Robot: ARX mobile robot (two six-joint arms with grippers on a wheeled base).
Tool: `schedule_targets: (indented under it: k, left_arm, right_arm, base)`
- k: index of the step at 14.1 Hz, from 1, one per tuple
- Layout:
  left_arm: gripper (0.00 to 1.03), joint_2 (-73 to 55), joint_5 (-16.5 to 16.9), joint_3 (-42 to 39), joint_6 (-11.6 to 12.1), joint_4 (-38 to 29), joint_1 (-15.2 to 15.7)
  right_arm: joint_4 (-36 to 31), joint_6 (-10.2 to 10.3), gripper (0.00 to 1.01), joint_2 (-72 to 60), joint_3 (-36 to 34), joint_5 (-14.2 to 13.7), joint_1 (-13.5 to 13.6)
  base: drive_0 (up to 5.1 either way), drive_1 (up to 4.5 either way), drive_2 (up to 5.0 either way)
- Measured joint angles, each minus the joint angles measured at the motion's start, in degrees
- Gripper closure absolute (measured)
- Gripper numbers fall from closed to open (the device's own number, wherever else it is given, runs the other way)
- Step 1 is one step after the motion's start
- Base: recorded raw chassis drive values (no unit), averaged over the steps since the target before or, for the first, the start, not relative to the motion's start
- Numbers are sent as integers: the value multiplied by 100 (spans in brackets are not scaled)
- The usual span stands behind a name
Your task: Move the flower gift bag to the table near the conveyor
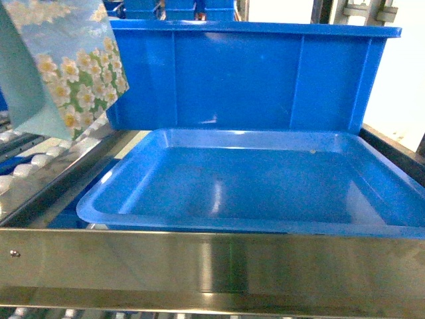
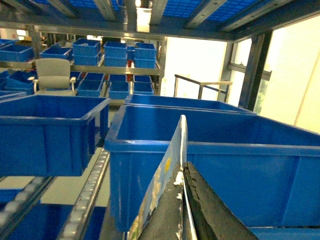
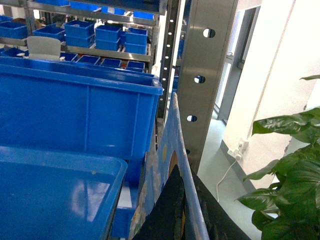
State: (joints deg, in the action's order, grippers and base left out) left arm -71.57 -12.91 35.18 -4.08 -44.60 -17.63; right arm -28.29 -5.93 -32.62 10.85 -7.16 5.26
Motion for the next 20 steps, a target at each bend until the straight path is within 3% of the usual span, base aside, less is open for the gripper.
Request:
schedule_targets:
  k: [3,7,8,9,20]
  left_arm:
    - [101,1432,-236,-636,111,708,140]
    - [101,3545,-404,-1287,173,2391,551]
    - [101,4207,-422,-1381,201,2964,656]
    - [101,5464,-544,-1499,293,3980,870]
    - [101,5497,-573,-1517,302,4013,883]
  right_arm:
    - [2,0,99,0,0,0,0]
    - [0,0,99,-2,0,0,0]
    - [0,0,99,0,0,0,0]
    - [2,0,99,0,0,-2,0]
    - [-2,-15,99,9,0,-11,0]
  base:
    - [0,0,0]
    - [0,0,0]
    - [0,0,0]
    - [0,0,0]
    - [0,0,0]
